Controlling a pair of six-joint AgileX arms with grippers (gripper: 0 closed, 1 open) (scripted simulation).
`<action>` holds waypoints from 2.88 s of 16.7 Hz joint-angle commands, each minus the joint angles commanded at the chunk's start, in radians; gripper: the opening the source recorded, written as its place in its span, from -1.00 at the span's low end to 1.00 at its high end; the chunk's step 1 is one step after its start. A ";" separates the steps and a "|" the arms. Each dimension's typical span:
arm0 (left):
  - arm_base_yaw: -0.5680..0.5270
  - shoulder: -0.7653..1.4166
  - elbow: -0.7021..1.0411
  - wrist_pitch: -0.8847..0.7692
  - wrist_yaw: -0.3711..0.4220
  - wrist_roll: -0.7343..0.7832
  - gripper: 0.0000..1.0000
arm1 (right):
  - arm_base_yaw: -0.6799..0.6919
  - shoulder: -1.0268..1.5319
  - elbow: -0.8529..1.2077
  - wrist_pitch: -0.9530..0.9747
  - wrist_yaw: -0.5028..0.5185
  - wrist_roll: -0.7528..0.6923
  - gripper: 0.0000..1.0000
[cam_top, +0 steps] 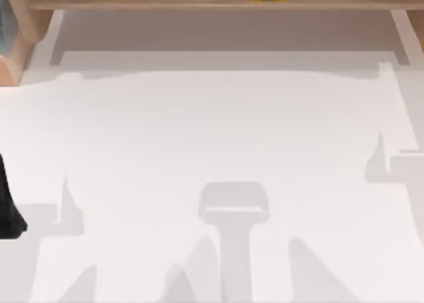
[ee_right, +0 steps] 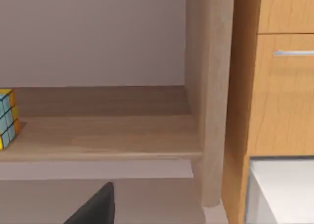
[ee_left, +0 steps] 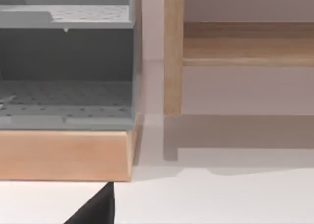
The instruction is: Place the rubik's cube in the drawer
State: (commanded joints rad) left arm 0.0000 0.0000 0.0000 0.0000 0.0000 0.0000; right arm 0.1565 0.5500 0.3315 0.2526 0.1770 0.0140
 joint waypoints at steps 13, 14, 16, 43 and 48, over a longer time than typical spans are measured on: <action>0.000 0.000 0.000 0.000 0.000 0.000 1.00 | 0.353 1.321 0.721 0.552 0.361 0.003 1.00; 0.000 0.000 0.000 0.000 0.000 0.000 1.00 | 0.373 1.396 0.762 0.584 0.382 0.003 1.00; 0.000 0.000 0.000 0.000 0.000 0.000 1.00 | 0.405 1.518 0.831 0.637 0.416 0.003 1.00; 0.000 0.000 0.000 0.000 0.000 0.000 1.00 | 0.365 1.788 1.180 0.567 0.381 0.000 0.55; 0.000 0.000 0.000 0.000 0.000 0.000 1.00 | 0.365 1.788 1.180 0.567 0.381 0.000 -0.21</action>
State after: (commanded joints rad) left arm 0.0000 0.0000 0.0000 0.0000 0.0000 0.0000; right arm 0.5213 2.3380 1.5114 0.8198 0.5583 0.0135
